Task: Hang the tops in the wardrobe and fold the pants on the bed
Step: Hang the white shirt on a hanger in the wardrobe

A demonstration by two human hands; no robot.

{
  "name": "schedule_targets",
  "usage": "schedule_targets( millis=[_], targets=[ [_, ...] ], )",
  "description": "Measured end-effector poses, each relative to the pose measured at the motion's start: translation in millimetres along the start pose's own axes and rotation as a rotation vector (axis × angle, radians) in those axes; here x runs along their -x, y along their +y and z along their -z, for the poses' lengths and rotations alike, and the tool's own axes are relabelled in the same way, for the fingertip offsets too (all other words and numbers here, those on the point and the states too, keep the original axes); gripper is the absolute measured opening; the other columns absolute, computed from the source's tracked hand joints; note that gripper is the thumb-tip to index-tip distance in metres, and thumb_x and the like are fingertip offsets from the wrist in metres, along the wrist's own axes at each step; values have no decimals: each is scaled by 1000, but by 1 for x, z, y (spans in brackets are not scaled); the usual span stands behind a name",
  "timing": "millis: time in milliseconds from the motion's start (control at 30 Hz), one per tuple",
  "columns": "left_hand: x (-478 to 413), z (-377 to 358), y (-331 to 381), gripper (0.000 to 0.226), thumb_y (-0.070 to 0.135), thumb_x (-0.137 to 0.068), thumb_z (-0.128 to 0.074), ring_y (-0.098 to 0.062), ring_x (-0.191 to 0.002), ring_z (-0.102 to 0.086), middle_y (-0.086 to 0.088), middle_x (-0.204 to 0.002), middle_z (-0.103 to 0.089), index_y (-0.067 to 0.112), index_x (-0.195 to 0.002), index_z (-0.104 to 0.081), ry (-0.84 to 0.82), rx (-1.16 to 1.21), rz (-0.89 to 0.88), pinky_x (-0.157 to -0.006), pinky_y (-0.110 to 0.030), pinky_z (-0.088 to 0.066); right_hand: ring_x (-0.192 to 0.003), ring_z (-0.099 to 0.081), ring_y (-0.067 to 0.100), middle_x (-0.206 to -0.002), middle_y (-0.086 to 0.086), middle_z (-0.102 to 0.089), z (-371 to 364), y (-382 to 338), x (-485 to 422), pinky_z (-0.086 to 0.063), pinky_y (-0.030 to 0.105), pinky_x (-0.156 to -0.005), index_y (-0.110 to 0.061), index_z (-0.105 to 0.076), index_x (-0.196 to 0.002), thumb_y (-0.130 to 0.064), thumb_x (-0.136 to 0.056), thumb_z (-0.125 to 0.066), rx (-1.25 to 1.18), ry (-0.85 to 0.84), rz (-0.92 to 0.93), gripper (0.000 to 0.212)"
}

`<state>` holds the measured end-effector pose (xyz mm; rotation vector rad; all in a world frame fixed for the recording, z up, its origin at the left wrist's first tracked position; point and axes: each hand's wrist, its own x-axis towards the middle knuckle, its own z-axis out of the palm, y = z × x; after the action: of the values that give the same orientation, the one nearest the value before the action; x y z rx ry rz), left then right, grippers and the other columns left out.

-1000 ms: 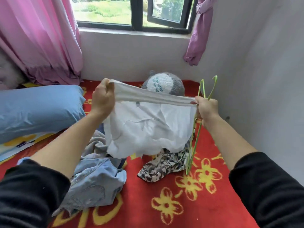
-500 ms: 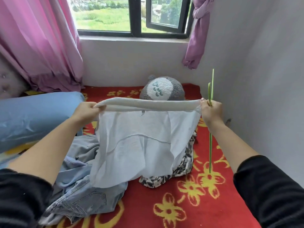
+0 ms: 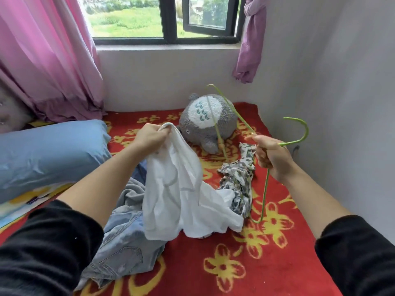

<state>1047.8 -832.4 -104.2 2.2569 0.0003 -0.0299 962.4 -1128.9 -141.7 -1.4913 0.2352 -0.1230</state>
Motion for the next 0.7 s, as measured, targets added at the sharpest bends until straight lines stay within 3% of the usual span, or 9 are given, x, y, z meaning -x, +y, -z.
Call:
schedule_targets(
  millis=[133, 300, 400, 533, 700],
  targets=[
    [-1, -3, 2, 43, 34, -97, -50, -1, -27, -38, 10, -38, -45, 17, -57, -48, -43, 193, 15, -32, -10, -30, -38, -15, 6, -45, -9, -20, 19, 14, 19, -12, 18, -34, -15, -73, -90, -31, -82, -62, -101, -310, -213, 22],
    [-5, 2, 1, 35, 42, -96, -51, -12, -47, -41, -1, -62, -45, 14, -76, -57, -18, 219, -14, -44, -18, -36, -42, -10, 9, -49, -6, -17, 25, 27, 34, -16, 19, -35, -5, -73, -99, -39, -64, -78, 147, -522, -397, 49],
    [-2, 2, 3, 38, 45, -96, -49, -16, -62, -47, -7, -73, -48, 10, -84, -61, -60, 226, -66, -56, -27, -41, -44, -12, 11, -50, -5, -17, 16, 31, 36, -13, 21, -41, -3, -74, -99, -33, -73, -76, 285, -451, -389, 39],
    [14, -5, 17, 42, 45, -96, -48, -6, -40, -47, -7, -67, -57, 12, -74, -62, -155, 271, -90, -41, -16, -39, -41, -17, 11, -47, -4, -22, -6, 34, 37, -12, 24, -45, -7, -76, -93, -26, -87, -66, 358, -335, -283, 22],
    [53, -18, 40, 37, 43, -96, -46, -11, -37, -54, -6, -58, -59, 10, -91, -62, -423, 281, -136, -36, -16, -39, -39, -22, 9, -49, 0, -30, -52, 31, 40, -17, 19, -39, 2, -72, -91, -21, -86, -69, 270, -299, -220, 24]
  ],
)
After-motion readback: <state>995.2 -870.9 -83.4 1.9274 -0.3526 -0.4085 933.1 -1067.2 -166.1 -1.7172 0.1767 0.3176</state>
